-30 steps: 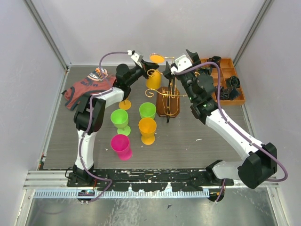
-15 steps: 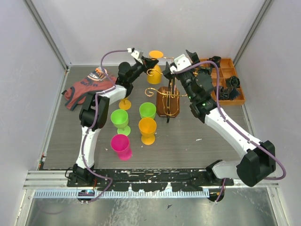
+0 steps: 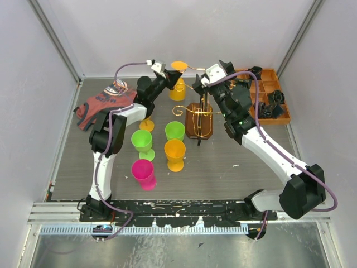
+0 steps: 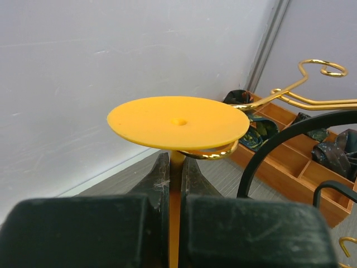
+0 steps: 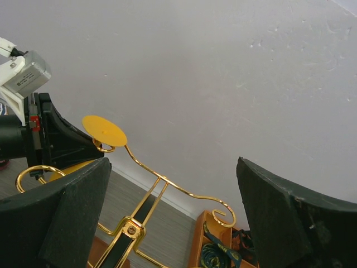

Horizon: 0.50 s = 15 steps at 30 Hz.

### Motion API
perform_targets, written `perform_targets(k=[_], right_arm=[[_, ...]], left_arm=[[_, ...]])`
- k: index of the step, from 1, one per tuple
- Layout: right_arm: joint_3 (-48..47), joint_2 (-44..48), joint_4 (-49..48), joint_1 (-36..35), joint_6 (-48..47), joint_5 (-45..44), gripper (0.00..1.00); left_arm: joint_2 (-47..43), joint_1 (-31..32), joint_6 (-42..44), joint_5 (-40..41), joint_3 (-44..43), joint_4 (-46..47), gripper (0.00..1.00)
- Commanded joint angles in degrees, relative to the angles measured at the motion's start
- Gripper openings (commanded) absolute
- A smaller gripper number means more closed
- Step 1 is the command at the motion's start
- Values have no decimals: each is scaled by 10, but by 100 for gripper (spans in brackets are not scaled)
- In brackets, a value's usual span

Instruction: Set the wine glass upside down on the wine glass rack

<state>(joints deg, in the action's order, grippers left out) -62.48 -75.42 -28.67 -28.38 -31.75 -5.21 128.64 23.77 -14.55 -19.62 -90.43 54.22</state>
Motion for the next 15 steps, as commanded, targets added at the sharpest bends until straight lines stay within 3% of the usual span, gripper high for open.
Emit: perform_targets(k=[1, 8, 15], right_arm=[[-21, 4, -35, 2, 18, 5, 100], [-13, 12, -31, 2, 22, 0, 100], [-7, 14, -28, 2, 25, -2, 100]], left_arm=[[-39, -5, 20, 18, 34, 35, 1], [-45, -5, 10, -44, 41, 48, 3], [-30, 4, -6, -102, 12, 36, 20]])
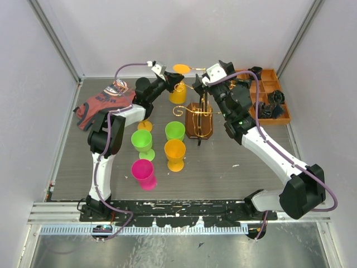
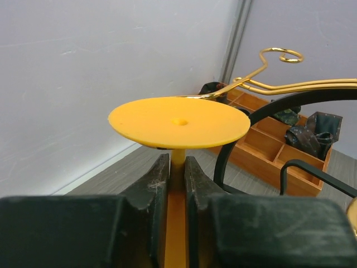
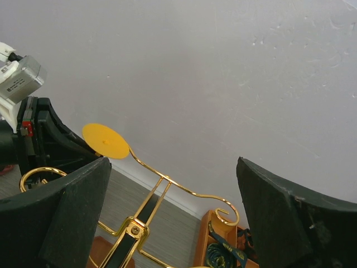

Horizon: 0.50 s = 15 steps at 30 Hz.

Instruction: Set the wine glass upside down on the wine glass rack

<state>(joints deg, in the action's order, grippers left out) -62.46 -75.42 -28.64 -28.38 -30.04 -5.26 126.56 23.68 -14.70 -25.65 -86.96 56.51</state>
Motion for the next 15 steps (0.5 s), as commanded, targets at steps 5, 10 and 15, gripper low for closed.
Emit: perform_targets(k=[5, 10, 15], right_arm=[[-4, 14, -25, 2, 10, -2, 100], [-8, 12, -24, 2, 13, -10, 100], [-15, 6, -28, 2, 19, -21, 100]], left_arm=[[-19, 6, 5, -37, -9, 7, 47], [-51, 3, 23, -29, 26, 6, 54], [-110, -8, 37, -27, 63, -34, 57]])
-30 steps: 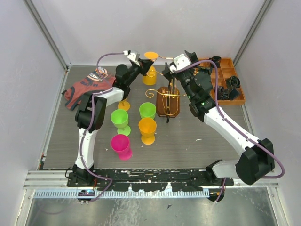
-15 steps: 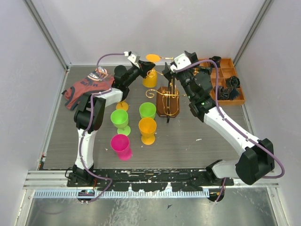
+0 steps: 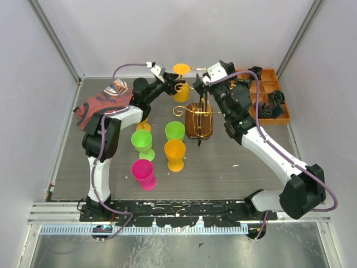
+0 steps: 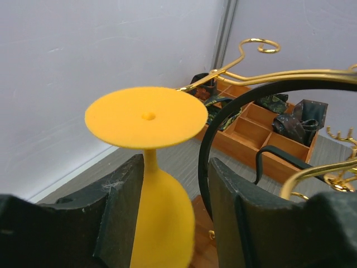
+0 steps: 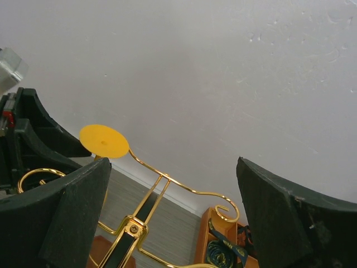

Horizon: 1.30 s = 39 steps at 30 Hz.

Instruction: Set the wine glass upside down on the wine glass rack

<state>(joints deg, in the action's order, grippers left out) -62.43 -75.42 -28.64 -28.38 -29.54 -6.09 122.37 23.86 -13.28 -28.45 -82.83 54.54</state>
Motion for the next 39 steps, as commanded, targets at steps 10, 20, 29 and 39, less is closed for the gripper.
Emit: perform_targets(k=[10, 20, 29, 39], right_arm=[[-67, -17, 31, 3, 68, -20, 100], [-117, -20, 112, 3, 109, -34, 100], [-148, -33, 162, 5, 140, -82, 100], [-174, -52, 187, 6, 147, -120, 100]], left_arm=[[-178, -14, 81, 11, 93, -97, 61], [-292, -17, 217, 155, 119, -323, 66], [-342, -35, 224, 298, 36, -626, 85], [-339, -70, 210, 358, -23, -883, 90]])
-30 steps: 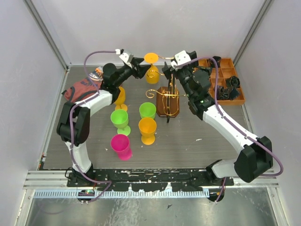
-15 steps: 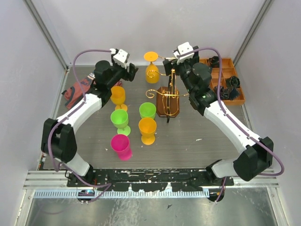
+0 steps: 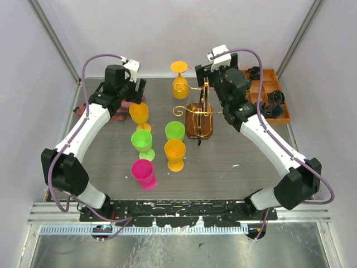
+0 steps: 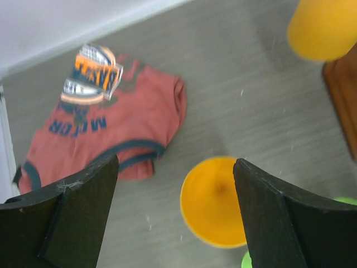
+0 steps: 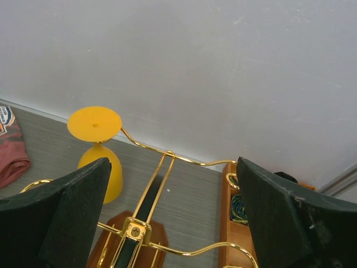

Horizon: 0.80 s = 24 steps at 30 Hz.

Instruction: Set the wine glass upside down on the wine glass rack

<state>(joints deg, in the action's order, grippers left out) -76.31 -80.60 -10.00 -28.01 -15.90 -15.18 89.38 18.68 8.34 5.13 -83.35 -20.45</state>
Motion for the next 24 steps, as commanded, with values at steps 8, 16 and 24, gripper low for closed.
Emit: perform_targets(k=[8, 16, 24], right_arm=[[-53, -14, 8, 2, 15, -22, 100], [-56, -20, 7, 2, 16, -19, 100], [-47, -10, 8, 2, 7, -31, 100]], left_arm=[[-25, -34, -30, 17, 26, -167, 90], [-4, -37, -46, -7, 43, -136, 80], [40, -38, -63, -33, 15, -141, 42]])
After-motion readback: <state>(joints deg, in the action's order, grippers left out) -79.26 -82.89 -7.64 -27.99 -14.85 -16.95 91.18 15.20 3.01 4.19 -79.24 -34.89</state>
